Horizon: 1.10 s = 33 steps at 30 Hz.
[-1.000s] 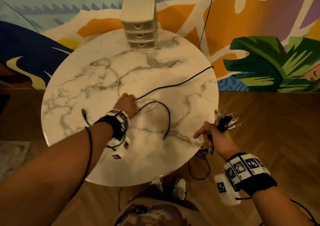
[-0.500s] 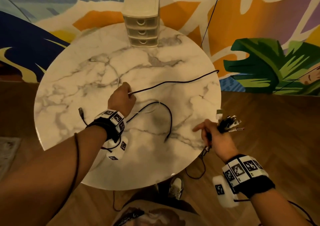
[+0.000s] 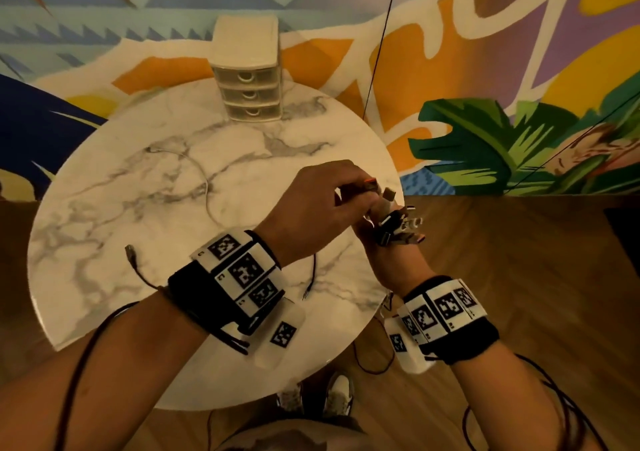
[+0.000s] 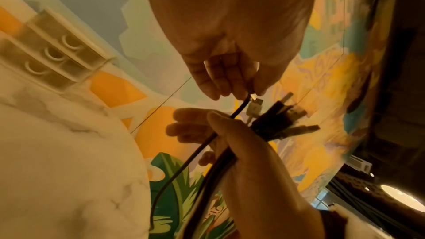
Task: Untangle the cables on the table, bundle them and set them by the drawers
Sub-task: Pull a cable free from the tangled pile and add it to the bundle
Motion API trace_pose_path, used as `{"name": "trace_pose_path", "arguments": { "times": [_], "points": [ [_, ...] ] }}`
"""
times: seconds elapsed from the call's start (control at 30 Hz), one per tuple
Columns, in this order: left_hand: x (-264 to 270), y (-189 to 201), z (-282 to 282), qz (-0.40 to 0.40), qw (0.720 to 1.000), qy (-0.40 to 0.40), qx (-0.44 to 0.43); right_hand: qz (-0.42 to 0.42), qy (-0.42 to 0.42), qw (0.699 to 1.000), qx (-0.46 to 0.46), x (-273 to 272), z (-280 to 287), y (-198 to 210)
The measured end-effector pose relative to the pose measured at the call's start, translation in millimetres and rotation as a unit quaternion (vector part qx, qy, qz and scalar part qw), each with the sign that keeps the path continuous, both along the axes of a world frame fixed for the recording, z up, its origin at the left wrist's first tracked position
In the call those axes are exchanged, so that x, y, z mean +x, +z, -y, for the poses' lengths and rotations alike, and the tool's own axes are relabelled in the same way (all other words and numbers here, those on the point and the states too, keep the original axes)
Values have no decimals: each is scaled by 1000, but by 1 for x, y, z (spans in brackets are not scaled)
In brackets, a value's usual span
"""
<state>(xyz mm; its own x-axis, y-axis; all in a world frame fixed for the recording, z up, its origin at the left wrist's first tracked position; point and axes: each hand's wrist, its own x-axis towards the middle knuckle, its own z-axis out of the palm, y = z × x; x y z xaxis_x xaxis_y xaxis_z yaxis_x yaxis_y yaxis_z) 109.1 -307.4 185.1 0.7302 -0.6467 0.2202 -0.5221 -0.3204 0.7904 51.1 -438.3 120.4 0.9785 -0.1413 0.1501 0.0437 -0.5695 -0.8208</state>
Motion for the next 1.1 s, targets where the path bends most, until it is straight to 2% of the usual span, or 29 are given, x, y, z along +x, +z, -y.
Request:
{"name": "trace_pose_path", "arguments": {
  "times": [0.03,0.1,0.13,0.17,0.2,0.27,0.33,0.37,0.43,0.47,0.53,0.6,0.67,0.77,0.87,0.9,0.93,1.0,1.1],
  "points": [
    [-3,4,2,1,1000,-5,4,-21,5,1000,3,-4,-1,11],
    [-9,7,7,6,1000,-18,13,-192,38,980,-31,-11,-1,28],
    [-12,8,10,7,1000,-24,14,-245,33,968,-37,-15,2,31],
    [-13,7,11,3,1000,-28,9,-242,29,970,-18,-17,2,32],
    [-14,6,11,-4,1000,-29,-7,-198,37,979,8,-18,0,34],
    [-11,-1,11,-51,996,-21,-69,-150,-2,987,58,-18,4,28],
    [-6,-12,12,-170,976,-13,-133,-157,-51,984,66,-23,10,21],
    [-4,-19,13,-235,962,-17,-137,-153,-72,981,99,-26,13,22],
    [-9,-35,22,-328,939,-55,-91,-121,-99,965,210,-34,19,25],
    [-15,-43,28,-347,933,-85,-51,-98,-99,954,264,-38,22,28],
    [-31,-55,43,-356,923,-145,21,-58,-103,928,353,-46,30,31],
    [-46,-63,58,-353,910,-206,70,-43,-114,912,392,-55,40,33],
    [-58,-70,71,-308,912,-252,103,-31,-116,913,390,-65,51,34],
    [-64,-79,85,-245,924,-250,154,-27,-139,910,389,-81,66,33],
    [-72,-84,100,-149,932,-291,156,-32,-184,926,327,-95,78,32],
    [-76,-74,106,-155,931,-305,125,-30,-196,934,296,-98,83,32],
    [-81,-68,115,-194,929,-306,79,-24,-195,944,264,-103,89,33],
    [-89,-49,134,-237,924,-299,10,-21,-154,967,203,-108,99,38],
    [-101,-26,154,-314,903,-283,-75,-26,-118,975,185,-109,116,56]
  ]
}}
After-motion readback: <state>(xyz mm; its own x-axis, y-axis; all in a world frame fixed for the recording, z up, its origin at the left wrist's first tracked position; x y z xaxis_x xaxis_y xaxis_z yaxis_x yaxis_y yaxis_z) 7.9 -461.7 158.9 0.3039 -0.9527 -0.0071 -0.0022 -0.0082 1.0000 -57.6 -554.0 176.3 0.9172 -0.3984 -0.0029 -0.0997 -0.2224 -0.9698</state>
